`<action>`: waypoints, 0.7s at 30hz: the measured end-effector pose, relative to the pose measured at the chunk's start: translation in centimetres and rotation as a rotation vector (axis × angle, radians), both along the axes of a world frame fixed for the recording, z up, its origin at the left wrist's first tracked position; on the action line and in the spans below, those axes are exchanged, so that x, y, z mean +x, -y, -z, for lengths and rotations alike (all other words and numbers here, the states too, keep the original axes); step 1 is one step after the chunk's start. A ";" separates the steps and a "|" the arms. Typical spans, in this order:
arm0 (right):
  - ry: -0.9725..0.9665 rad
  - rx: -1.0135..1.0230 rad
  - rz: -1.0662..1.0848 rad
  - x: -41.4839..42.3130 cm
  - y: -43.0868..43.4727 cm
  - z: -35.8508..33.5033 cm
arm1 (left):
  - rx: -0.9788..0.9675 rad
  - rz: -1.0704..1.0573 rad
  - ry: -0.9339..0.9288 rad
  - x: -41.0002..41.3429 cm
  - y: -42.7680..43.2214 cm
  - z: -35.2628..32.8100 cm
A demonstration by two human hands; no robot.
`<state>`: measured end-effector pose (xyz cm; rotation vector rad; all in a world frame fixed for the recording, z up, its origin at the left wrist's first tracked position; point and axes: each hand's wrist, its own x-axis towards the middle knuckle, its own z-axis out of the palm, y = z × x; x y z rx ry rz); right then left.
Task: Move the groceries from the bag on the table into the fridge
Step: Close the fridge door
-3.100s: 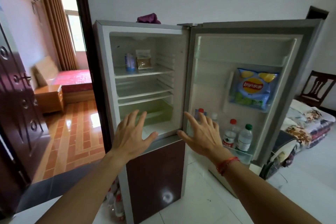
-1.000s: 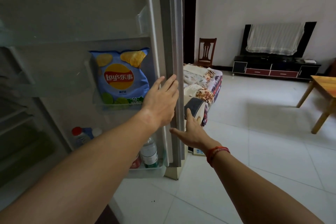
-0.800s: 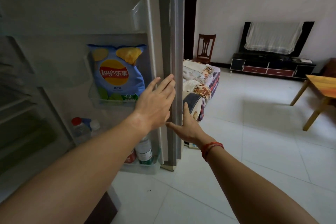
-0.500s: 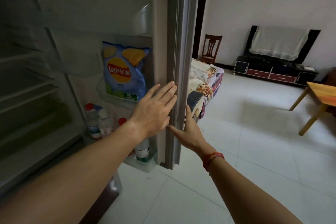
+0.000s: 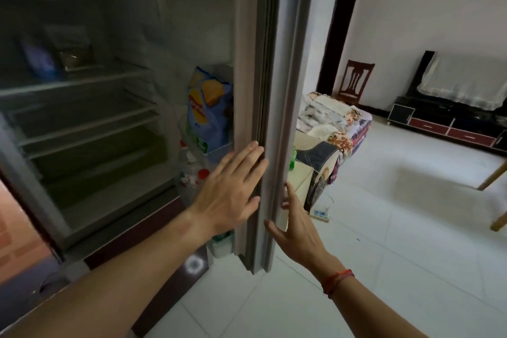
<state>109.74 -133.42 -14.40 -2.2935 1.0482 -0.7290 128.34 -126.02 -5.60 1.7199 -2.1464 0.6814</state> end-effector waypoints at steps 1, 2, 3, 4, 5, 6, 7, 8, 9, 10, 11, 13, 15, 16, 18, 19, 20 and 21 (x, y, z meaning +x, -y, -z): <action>0.007 -0.010 -0.025 0.5 -0.7 0.2 | 0.004 -0.013 -0.016 0.6 -1.0 0.2; 0.018 -0.026 -0.048 1.1 -1.3 0.3 | 0.008 -0.027 -0.036 1.2 -2.0 0.3; 0.027 -0.047 -0.072 1.8 -2.0 0.5 | 0.014 -0.044 -0.056 1.8 -3.0 0.5; 0.038 -0.070 -0.096 2.5 -2.6 0.5 | 0.017 -0.062 -0.073 2.4 -4.0 0.7; 0.053 -0.085 -0.119 3.1 -3.4 0.4 | 0.016 -0.080 -0.089 3.1 -5.0 0.9; 0.072 -0.096 -0.142 3.9 -4.0 0.1 | 0.009 -0.096 -0.105 3.7 -6.0 1.0; 0.092 -0.105 -0.168 4.6 -4.5 -0.2 | -0.001 -0.110 -0.120 4.2 -6.9 1.2; 0.106 -0.111 -0.195 5.4 -4.9 -0.4 | -0.012 -0.126 -0.138 4.7 -7.8 1.4; 0.112 -0.114 -0.223 6.2 -5.3 -0.7 | -0.018 -0.143 -0.158 5.2 -8.7 1.6; 0.116 -0.123 -0.248 7.1 -5.5 -1.0 | -0.020 -0.160 -0.182 5.7 -9.5 1.8; 0.118 -0.143 -0.268 7.9 -5.5 -1.2 | -0.020 -0.178 -0.208 6.1 -10.3 1.9; 0.138 -0.187 -0.305 9.7 -5.8 -1.9 | -0.017 -0.220 -0.268 6.9 -11.7 2.2; 0.168 -0.219 -0.349 11.6 -6.1 -2.9 | -0.023 -0.251 -0.336 7.5 -13.1 2.5; 0.182 -0.239 -0.373 12.7 -6.3 -3.6 | -0.024 -0.264 -0.371 7.8 -13.7 2.6; 0.190 -0.289 -0.410 14.8 -6.6 -4.8 | -0.023 -0.292 -0.448 8.6 -14.8 2.8; 0.189 -0.312 -0.424 15.9 -6.7 -5.5 | -0.025 -0.304 -0.483 9.0 -15.3 3.0; 0.190 -0.329 -0.436 16.9 -6.8 -6.1 | -0.029 -0.315 -0.511 9.4 -15.7 3.3; 0.191 -0.342 -0.446 18.0 -6.9 -6.7 | -0.034 -0.326 -0.530 9.8 -16.0 3.6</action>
